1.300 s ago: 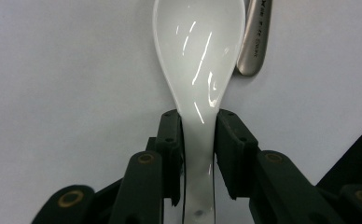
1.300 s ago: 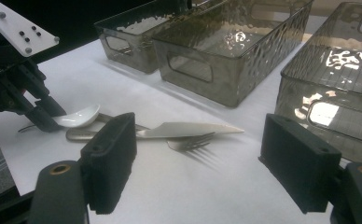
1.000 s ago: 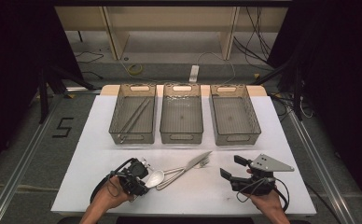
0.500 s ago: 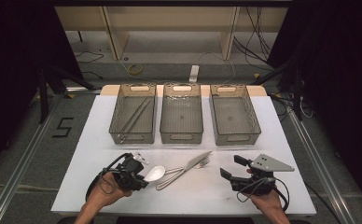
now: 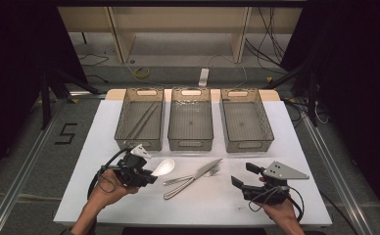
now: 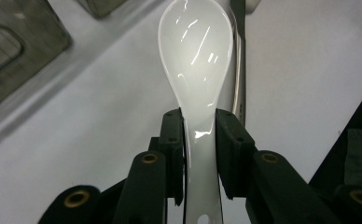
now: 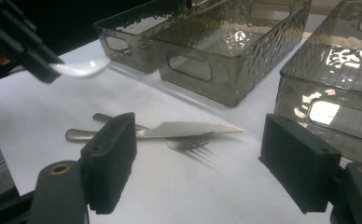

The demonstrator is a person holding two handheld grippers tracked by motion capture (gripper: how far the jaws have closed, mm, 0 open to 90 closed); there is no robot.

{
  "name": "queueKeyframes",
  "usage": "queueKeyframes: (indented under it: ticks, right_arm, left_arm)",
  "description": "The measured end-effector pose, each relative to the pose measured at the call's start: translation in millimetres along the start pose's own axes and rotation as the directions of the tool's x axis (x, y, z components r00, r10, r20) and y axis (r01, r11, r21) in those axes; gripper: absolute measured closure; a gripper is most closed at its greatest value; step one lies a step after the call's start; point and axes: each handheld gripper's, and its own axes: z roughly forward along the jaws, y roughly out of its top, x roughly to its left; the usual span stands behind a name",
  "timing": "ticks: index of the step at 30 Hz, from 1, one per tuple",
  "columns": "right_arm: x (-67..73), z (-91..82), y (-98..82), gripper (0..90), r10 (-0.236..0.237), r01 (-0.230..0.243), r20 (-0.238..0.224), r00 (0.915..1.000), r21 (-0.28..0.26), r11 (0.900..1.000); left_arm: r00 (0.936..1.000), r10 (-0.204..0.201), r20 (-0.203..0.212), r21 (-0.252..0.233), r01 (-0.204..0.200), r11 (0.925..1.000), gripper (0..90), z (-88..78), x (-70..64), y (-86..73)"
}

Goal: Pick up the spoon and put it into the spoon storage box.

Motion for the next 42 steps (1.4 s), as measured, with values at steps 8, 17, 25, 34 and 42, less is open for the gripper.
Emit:
queueKeyframes:
  ticks: [8, 17, 25, 34, 42]
  right_arm:
    - [-0.2, 0.3, -0.5, 27.6, 0.002, -0.002, 0.0, 1.0, 0.001, 1.0]
    - [-0.9, 0.2, -0.7, 27.6, 0.005, -0.005, 0.001, 1.0, 0.001, 1.0]
    - [-0.9, 0.4, -0.8, 27.6, 0.005, -0.005, -0.002, 1.0, 0.001, 1.0]
    - [-0.9, 0.6, -0.8, 27.6, 0.006, -0.006, -0.001, 1.0, 0.001, 1.0]
    - [-1.4, 0.7, -1.0, 27.6, 0.008, -0.008, -0.001, 1.0, 0.002, 1.0]
  left_arm:
    - [0.9999, -0.003, -0.013, -0.058, 0.002, 0.9983, 73.7, -2.2, 8.5, 26.2]
    - [0.9994, -0.018, -0.029, -0.144, 0.014, 0.9895, 73.7, -9.5, 19.7, 58.4]
    - [0.9976, -0.06, -0.034, -0.189, 0.052, 0.9806, 73.8, -7.8, 31.5, 72.7]
    - [0.9965, -0.069, -0.046, -0.201, 0.059, 0.9779, 73.9, -4.2, 41.1, 83.2]
    - [0.9938, -0.094, -0.059, -0.214, 0.08, 0.9737, 74.0, -0.5, 53.8, 90.7]
